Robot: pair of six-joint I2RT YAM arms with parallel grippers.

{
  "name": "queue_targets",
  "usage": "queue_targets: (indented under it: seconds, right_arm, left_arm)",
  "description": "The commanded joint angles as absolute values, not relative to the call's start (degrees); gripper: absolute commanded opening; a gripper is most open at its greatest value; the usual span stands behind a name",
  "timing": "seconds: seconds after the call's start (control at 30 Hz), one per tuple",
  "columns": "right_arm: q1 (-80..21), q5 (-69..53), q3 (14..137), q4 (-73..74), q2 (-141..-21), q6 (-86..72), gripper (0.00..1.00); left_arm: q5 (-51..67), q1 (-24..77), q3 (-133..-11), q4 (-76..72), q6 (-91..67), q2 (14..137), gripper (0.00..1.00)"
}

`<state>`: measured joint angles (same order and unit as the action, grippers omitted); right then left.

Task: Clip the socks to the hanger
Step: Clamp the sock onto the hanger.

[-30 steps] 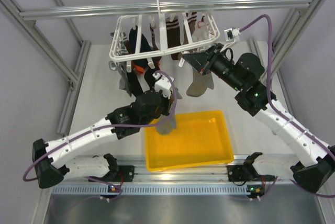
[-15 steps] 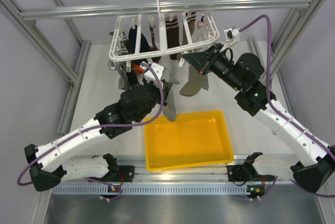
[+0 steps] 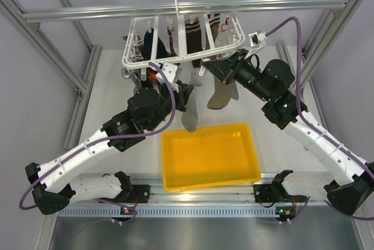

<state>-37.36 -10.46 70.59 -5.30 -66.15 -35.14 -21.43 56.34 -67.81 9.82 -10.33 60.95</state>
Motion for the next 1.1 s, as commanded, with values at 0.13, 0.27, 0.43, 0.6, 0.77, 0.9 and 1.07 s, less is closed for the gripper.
queue_targets:
  seconds: [0.13, 0.27, 0.43, 0.6, 0.77, 0.9, 1.07]
  right_arm:
    - [-36.7, -12.7, 70.5, -8.8, -66.1, -35.9, 0.0]
    - [-36.7, -13.0, 70.7, -9.1, -66.2, -36.3, 0.0]
    - [-36.7, -13.2, 70.5, -8.9, -66.1, -36.3, 0.0]
    - [-36.7, -13.0, 70.4, -8.1, -66.2, -36.3, 0.0]
    - [-36.7, -13.4, 70.2, -8.3, -66.3, -37.0, 0.0]
    - [-36.7, -13.7, 70.3, -8.3, -66.4, -37.0, 0.0]
    - [-36.7, -14.1, 70.7, -8.3, -66.4, -37.5, 0.0]
  left_arm:
    - [-17.9, 56.2, -71.4, 6.6, -12.5, 62.6, 0.0]
    - [-17.7, 56.2, -71.6, 6.6, -13.0, 63.2, 0.0]
    - [-18.0, 56.2, -72.0, 6.4, -13.0, 63.5, 0.0]
    - [-18.5, 56.2, -72.3, 5.9, -12.5, 63.7, 0.0]
    - [-18.6, 56.2, -72.7, 5.2, -12.0, 64.0, 0.0]
    - [-18.5, 56.2, -73.1, 5.2, -12.1, 64.2, 0.0]
    - [-19.0, 56.2, -72.8, 5.4, -12.0, 64.4, 0.0]
